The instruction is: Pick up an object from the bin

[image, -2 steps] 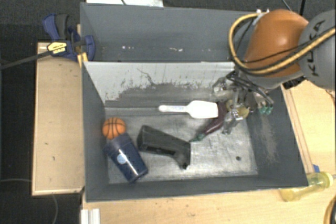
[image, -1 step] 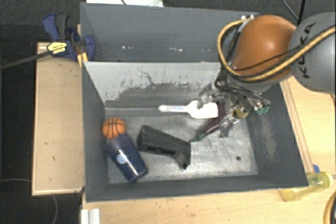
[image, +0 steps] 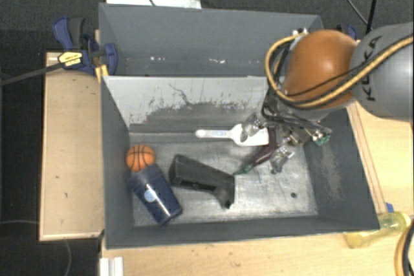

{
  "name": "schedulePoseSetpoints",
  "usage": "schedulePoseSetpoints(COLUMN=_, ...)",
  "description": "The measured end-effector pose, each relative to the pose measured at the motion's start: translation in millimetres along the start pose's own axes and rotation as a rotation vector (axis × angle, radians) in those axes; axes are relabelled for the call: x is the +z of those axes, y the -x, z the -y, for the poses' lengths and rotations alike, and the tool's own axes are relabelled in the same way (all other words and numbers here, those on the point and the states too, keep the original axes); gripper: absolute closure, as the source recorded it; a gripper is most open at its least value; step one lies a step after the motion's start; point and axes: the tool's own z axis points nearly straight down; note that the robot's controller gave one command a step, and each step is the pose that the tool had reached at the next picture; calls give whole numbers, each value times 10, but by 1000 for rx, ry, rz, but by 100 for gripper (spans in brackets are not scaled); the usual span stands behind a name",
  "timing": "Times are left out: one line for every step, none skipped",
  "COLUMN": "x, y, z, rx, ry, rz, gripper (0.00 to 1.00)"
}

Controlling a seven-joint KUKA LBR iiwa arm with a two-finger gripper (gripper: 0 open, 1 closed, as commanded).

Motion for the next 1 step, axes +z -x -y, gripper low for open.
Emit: schedulePoseSetpoints(x=645, y=-40, z=11, rx=-186, ry=-1, rz=6, gripper=0)
